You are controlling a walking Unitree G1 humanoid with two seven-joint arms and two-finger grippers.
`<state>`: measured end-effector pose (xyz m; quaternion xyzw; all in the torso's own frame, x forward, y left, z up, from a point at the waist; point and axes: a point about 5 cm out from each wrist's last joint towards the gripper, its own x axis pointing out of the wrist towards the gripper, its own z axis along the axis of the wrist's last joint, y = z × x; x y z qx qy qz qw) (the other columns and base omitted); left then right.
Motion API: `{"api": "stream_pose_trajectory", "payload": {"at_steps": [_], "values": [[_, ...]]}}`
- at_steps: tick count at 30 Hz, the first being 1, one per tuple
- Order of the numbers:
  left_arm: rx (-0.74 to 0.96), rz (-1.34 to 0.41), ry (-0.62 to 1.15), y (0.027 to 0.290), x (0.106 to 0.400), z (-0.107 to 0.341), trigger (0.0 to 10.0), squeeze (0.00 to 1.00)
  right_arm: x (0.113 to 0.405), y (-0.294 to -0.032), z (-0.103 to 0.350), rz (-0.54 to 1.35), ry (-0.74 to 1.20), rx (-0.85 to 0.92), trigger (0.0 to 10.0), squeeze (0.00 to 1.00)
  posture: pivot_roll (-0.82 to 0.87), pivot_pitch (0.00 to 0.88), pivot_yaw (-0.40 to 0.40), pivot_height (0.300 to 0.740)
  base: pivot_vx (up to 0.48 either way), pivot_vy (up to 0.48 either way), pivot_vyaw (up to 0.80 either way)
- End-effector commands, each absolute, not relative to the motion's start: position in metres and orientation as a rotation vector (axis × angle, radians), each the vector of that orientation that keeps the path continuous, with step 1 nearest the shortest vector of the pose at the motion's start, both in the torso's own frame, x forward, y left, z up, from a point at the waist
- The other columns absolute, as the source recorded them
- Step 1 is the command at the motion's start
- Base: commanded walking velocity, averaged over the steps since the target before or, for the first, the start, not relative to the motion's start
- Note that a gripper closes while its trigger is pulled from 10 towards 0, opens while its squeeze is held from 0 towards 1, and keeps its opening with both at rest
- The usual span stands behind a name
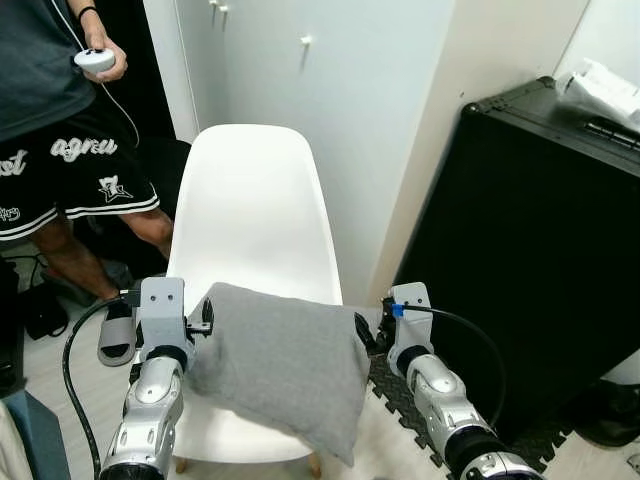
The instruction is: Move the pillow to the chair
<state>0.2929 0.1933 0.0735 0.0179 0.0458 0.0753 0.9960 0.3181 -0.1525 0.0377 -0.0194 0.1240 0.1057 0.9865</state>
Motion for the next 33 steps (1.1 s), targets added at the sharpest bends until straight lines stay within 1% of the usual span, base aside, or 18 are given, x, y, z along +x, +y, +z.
{"api": "stream_pose_trajectory", "payload": {"at_steps": [1,10,13,16,19,26,33], "values": [[0.055,0.151,0.123,0.1942,0.2906,0.0674,10.0,0.0,0.3148,-0.1538,0.0327,0.218,0.279,-0.042,10.0,0.0,0.01,0.034,-0.066,0.654,0.0,0.0,0.0],[0.057,0.16,0.127,0.1963,0.2909,0.0674,10.0,0.0,0.3143,-0.1535,0.0335,0.231,0.272,-0.01,10.0,0.0,0.01,0.038,-0.065,0.659,0.0,0.0,0.0],[0.057,0.163,0.129,0.1972,0.2907,0.0673,10.0,0.0,0.3141,-0.1545,0.0336,0.23,0.27,-0.006,10.0,0.0,0.01,0.04,-0.064,0.679,0.0,0.0,0.0],[0.058,0.164,0.13,0.1974,0.2904,0.0674,10.0,0.0,0.3141,-0.1553,0.0336,0.227,0.271,-0.006,10.0,0.0,0.01,0.043,-0.064,0.694,0.0,0.0,0.0],[0.058,0.164,0.131,0.1975,0.2903,0.0674,10.0,0.0,0.314,-0.1555,0.0334,0.227,0.272,-0.006,10.0,0.0,0.01,0.044,-0.065,0.699,0.0,0.0,0.0],[0.06,0.165,0.136,0.1983,0.2885,0.0665,10.0,0.0,0.3125,-0.1568,0.032,0.227,0.279,-0.006,10.0,0.0,0.01,0.053,-0.065,0.739,0.0,0.0,0.0],[0.058,0.166,0.144,0.1986,0.2886,0.0656,10.0,0.0,0.3119,-0.1581,0.0284,0.213,0.311,-0.04,10.0,0.0,0.01,0.057,-0.063,0.74,0.0,0.0,0.0]]}}
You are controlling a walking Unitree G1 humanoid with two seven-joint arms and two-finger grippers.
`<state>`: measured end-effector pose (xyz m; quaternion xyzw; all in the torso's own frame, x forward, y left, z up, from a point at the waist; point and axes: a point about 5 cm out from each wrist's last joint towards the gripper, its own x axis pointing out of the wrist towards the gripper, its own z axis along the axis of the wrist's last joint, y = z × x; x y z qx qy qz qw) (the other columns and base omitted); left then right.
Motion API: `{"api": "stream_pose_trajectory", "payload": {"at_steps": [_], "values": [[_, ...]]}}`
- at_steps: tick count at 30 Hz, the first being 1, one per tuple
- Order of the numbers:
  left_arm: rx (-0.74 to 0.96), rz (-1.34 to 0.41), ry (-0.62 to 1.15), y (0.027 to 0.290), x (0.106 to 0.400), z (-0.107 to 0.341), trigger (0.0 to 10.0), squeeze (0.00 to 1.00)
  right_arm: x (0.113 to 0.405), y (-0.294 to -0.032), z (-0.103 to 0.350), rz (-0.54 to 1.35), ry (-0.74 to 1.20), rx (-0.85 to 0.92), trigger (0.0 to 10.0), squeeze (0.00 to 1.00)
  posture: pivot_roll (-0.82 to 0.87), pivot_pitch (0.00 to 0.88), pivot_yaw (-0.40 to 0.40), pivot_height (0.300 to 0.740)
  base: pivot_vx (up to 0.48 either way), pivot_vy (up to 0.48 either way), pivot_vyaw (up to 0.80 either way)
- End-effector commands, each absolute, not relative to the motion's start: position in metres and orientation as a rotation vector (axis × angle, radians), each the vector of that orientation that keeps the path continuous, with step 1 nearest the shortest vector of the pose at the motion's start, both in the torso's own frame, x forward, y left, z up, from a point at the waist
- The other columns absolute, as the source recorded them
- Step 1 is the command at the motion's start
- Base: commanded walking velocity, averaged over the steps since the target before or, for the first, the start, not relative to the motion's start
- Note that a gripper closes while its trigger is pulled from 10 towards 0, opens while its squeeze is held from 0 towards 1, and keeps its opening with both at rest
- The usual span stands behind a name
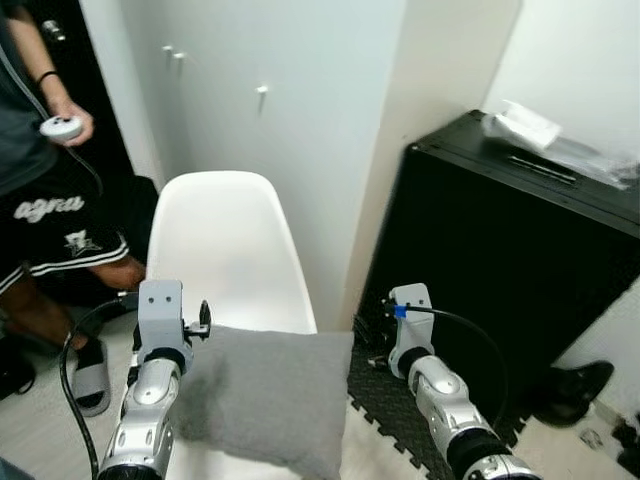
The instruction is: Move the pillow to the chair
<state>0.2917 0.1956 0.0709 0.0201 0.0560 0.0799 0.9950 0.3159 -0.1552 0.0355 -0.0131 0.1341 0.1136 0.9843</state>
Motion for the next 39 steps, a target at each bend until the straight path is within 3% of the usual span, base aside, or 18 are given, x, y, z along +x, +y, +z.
{"api": "stream_pose_trajectory", "payload": {"at_steps": [1,18,24,39], "values": [[0.056,0.166,0.147,0.198,0.289,0.065,10.0,0.0,0.312,-0.158,0.027,0.216,0.319,-0.051,10.0,0.0,0.01,0.057,-0.063,0.74,0.0,0.0,0.0],[0.103,0.165,0.311,0.198,0.284,0.037,10.0,0.0,0.293,-0.162,-0.001,0.194,0.475,-0.062,10.0,0.0,0.01,0.073,-0.054,0.74,0.0,0.0,0.0],[0.059,0.17,0.51,0.198,0.259,-0.01,10.0,0.0,0.266,-0.166,-0.029,0.19,0.635,-0.132,10.0,0.0,0.01,0.066,-0.059,0.74,0.0,0.0,0.0],[0.026,0.203,0.613,0.206,0.231,-0.038,10.0,0.0,0.248,-0.168,-0.043,0.22,0.705,-0.182,10.0,0.0,0.01,0.052,-0.071,0.74,0.0,0.0,0.0]]}}
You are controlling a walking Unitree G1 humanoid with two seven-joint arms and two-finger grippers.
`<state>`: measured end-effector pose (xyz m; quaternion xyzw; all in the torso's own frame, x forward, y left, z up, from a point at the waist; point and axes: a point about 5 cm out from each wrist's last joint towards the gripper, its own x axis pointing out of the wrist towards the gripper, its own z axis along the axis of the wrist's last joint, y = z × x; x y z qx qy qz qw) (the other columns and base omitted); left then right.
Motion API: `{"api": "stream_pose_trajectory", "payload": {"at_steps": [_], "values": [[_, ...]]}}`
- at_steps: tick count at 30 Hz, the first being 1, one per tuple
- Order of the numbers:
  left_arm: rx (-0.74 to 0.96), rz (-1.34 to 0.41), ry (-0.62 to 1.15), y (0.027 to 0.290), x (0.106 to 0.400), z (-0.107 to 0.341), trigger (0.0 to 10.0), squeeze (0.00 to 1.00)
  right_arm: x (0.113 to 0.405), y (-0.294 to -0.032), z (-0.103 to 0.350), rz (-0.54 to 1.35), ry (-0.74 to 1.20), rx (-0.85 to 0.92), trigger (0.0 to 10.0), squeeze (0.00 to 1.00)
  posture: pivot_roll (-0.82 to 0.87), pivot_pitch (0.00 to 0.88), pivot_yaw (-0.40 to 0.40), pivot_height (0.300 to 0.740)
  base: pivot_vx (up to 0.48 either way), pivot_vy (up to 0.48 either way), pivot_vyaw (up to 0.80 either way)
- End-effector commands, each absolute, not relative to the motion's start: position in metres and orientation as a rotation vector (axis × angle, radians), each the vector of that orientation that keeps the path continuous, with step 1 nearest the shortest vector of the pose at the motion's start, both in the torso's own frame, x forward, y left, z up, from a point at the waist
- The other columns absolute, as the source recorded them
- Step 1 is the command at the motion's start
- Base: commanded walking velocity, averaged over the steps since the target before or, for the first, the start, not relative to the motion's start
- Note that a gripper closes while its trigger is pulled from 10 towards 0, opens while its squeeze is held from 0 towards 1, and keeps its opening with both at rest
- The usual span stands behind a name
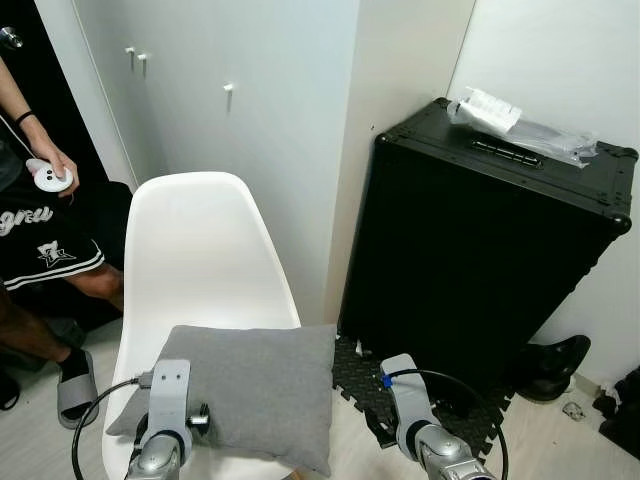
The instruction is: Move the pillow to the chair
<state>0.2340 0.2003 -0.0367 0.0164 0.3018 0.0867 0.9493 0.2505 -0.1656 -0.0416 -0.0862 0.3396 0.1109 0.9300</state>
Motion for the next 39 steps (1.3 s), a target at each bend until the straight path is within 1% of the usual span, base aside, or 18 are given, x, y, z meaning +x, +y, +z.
{"api": "stream_pose_trajectory", "payload": {"at_steps": [1,10,12,39], "values": [[0.024,0.21,0.609,0.207,0.2312,-0.0376,10.0,0.0,0.2488,-0.1684,-0.0428,0.217,0.701,-0.178,10.0,0.0,0.01,0.052,-0.071,0.74,0.0,0.0,0.0],[0.045,0.198,0.595,0.2077,0.2351,-0.036,10.0,0.0,0.2506,-0.1696,-0.0413,0.209,0.692,-0.172,10.0,0.0,0.01,0.046,-0.068,0.74,0.0,0.0,0.0],[0.05,0.193,0.595,0.2069,0.2356,-0.036,10.0,0.0,0.2501,-0.1699,-0.0415,0.21,0.691,-0.165,10.0,0.0,0.01,0.041,-0.065,0.74,0.0,0.0,-0.59],[0.058,0.181,0.589,0.2069,0.2371,-0.0358,10.0,0.0,0.2439,-0.178,-0.0459,0.155,0.72,-0.131,10.0,0.0,0.01,0.035,-0.057,0.74,0.0,0.0,-0.8]]}}
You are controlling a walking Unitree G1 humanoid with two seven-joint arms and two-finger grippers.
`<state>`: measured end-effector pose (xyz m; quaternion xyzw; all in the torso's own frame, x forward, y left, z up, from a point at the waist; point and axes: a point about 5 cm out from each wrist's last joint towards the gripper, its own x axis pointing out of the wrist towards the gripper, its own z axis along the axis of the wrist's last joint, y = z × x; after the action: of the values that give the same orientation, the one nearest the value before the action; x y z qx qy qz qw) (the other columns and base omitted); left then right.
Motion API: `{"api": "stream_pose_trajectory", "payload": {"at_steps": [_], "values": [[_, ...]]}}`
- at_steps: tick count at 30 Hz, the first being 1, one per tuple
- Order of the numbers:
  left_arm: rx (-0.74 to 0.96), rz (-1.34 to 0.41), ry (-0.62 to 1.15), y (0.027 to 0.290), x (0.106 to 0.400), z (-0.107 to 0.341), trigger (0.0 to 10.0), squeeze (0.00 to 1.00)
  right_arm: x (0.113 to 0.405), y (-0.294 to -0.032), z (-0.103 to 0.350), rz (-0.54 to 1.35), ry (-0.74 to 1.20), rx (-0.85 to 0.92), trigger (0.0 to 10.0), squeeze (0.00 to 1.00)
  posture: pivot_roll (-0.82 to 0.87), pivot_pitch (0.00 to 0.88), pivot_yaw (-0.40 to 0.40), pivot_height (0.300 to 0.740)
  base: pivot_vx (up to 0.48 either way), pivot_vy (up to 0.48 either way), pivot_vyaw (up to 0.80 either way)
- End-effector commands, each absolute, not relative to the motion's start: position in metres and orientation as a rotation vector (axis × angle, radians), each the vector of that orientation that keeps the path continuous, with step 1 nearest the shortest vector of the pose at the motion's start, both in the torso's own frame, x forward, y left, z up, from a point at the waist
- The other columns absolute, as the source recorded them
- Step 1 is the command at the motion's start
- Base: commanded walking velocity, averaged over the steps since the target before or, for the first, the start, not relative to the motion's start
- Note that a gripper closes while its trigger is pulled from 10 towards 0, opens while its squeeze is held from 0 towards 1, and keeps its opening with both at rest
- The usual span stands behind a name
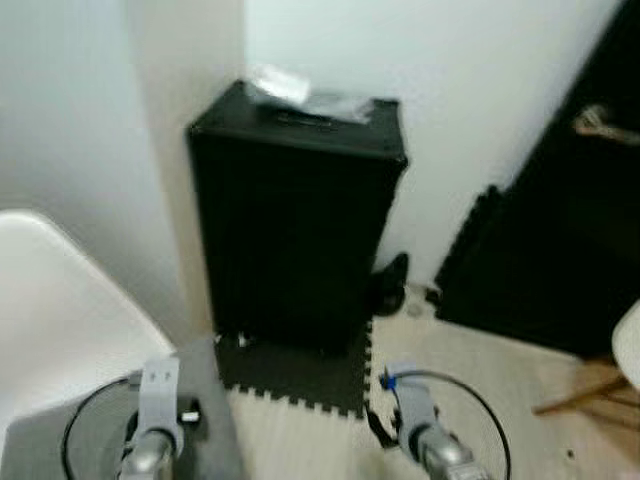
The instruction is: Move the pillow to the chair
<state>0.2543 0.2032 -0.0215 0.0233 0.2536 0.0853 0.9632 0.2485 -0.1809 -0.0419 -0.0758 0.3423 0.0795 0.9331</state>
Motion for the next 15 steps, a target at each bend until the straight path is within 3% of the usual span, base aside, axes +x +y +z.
{"api": "stream_pose_trajectory", "payload": {"at_steps": [1,15], "values": [[0.059,0.181,0.589,0.2071,0.2371,-0.0359,10.0,0.0,0.2439,-0.1781,-0.046,0.153,0.721,-0.132,10.0,0.0,0.01,0.036,-0.055,0.74,0.0,0.0,-0.8],[0.066,0.187,0.586,0.2101,0.2394,-0.0343,10.0,0.0,0.2407,-0.1865,-0.0486,0.091,0.756,-0.139,10.0,0.0,0.01,0.044,-0.049,0.74,0.0,0.0,-0.8]]}}
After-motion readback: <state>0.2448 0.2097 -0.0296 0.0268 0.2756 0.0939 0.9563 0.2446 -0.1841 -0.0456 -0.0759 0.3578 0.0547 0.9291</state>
